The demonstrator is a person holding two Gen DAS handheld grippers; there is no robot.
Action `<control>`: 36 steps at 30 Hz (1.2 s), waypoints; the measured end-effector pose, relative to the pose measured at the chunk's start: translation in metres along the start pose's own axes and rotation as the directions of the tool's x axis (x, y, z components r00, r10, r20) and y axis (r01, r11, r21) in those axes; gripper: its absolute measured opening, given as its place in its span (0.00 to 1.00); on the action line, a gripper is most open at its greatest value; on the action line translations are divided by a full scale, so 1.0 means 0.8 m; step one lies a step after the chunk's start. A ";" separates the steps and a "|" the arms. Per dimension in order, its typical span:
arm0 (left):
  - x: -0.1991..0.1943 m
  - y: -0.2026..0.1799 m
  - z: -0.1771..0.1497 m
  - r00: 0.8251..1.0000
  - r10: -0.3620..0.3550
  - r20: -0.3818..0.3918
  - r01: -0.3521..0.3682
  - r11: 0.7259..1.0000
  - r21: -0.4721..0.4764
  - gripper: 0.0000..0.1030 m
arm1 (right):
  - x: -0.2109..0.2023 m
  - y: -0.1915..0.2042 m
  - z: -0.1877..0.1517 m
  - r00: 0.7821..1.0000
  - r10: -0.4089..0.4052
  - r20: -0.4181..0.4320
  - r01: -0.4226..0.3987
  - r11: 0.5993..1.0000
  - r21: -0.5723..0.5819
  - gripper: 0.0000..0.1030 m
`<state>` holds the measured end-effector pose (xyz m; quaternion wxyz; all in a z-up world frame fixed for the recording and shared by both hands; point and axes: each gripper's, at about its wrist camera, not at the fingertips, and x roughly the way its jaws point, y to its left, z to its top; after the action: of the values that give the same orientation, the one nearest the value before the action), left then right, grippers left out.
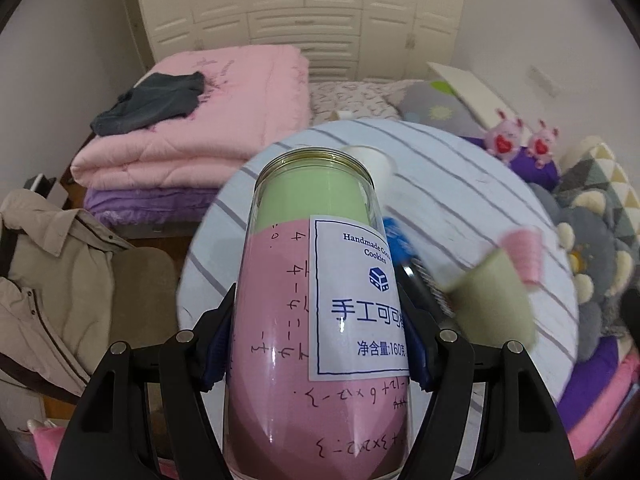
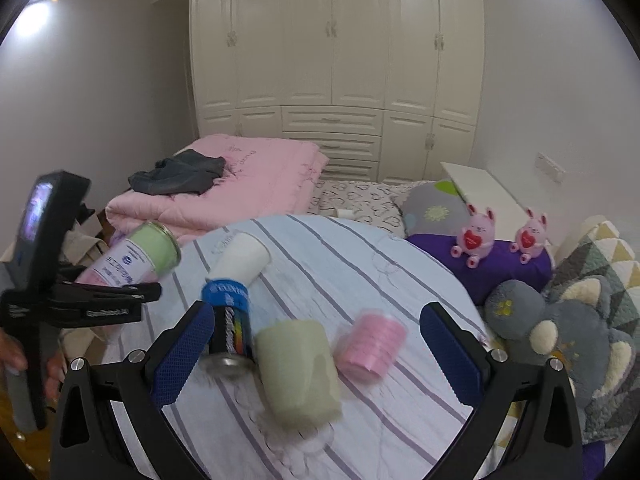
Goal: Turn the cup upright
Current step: 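Lift the cookie jar with the left gripper toward the right gripper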
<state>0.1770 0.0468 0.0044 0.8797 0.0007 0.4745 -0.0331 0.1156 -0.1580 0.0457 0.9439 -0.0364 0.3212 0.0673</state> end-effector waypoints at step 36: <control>0.000 -0.109 -0.148 0.994 -0.025 -0.105 0.020 0.998 -0.052 0.86 | -0.023 -0.053 -0.134 0.985 0.029 -0.170 -0.017 0.997 0.074 1.00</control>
<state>0.0730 -0.0364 -0.0582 0.8527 -0.0252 0.5209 -0.0310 0.0429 -0.2141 -0.0263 0.9126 -0.0039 0.4039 0.0632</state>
